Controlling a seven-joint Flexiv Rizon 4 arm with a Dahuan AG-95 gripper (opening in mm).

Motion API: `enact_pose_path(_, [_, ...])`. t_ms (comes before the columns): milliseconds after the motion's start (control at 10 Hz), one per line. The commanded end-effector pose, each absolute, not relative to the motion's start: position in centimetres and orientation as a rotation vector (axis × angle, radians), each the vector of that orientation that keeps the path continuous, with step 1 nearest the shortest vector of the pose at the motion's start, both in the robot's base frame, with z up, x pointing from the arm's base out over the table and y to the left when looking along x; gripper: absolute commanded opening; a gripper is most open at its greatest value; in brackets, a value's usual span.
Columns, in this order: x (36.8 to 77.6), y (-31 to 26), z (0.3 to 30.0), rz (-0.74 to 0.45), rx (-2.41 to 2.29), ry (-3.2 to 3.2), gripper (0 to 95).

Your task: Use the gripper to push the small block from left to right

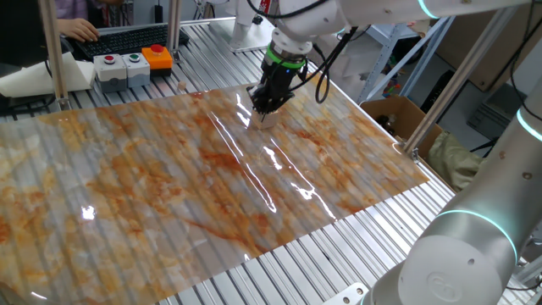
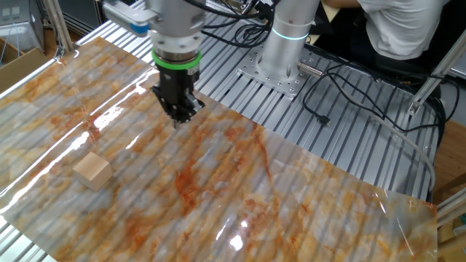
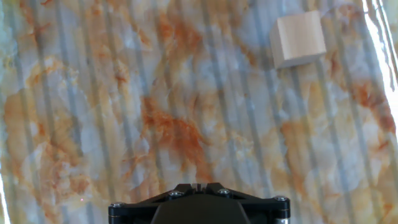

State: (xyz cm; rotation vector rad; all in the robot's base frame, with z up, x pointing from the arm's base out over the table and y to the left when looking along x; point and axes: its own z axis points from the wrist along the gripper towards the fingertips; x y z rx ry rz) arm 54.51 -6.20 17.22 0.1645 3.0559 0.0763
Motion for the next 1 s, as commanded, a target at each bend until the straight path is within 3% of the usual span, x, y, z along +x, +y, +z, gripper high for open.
enact_pose_path(100, [55.7,-7.1,17.5,0.079,0.133,3.062,0.0])
enact_pose_path(1000, [60.9,-10.6,18.9,0.074,0.024,3.066,0.0])
